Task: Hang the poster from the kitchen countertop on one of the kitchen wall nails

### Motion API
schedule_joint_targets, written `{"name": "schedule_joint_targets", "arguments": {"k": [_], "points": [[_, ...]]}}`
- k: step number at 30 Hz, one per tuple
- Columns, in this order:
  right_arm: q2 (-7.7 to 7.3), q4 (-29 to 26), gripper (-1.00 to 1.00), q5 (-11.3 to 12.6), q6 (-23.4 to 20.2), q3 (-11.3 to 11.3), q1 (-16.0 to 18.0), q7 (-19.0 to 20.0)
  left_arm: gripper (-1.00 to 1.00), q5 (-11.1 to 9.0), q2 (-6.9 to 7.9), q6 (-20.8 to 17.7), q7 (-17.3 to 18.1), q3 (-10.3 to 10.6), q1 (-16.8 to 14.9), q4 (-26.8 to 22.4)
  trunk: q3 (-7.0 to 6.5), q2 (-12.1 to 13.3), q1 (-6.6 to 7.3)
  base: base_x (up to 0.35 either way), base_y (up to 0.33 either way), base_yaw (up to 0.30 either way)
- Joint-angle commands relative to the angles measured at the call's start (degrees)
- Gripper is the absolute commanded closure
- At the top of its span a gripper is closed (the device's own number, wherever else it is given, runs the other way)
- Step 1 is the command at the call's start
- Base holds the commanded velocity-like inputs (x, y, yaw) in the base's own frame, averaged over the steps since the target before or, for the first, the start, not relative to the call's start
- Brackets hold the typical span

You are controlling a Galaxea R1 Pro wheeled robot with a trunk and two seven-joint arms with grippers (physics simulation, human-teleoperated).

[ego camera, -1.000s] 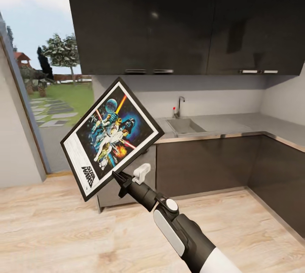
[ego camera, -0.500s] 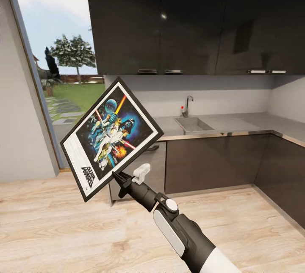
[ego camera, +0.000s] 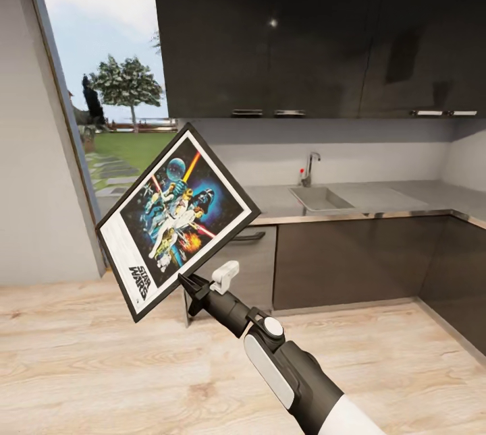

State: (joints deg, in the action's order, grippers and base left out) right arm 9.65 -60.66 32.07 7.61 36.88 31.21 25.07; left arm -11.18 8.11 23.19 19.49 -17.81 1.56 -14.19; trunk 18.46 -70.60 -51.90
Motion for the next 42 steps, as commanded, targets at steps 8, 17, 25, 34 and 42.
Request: {"name": "schedule_joint_targets", "arguments": {"k": [8,17,25,34,42], "points": [[0.01,0.1,1.0,0.45,-0.04,0.04,0.08,0.33,-1.0,-0.6,0.01,-0.25,0.55,-0.47,0.02,-0.05,0.74,-0.04,-0.02,0.015,0.292,0.005],[0.01,0.1,1.0,0.44,-0.05,0.04,0.08,0.33,-1.0,-0.6,0.06,-0.25,0.55,-0.48,0.02,-0.05,1.57,-0.04,-0.02,0.0,0.297,0.0],[0.01,0.1,1.0,0.44,0.05,0.08,0.08,0.35,-1.0,-0.6,0.06,-0.25,0.55,-0.48,0.02,-0.05,2.31,-0.04,-0.02,0.0,0.297,0.0],[0.01,0.06,1.0,0.44,0.26,0.12,0.08,0.29,-1.0,-0.6,0.01,-0.22,0.55,-0.48,0.02,-0.05,2.83,-0.04,-0.02,0.0,0.261,0.014],[0.01,-0.07,1.0,0.43,0.29,0.12,0.08,0.25,-1.0,-0.6,-0.02,-0.17,0.55,-0.48,0.02,-0.05,2.87,-0.04,-0.02,0.0,0.053,0.212]]}}
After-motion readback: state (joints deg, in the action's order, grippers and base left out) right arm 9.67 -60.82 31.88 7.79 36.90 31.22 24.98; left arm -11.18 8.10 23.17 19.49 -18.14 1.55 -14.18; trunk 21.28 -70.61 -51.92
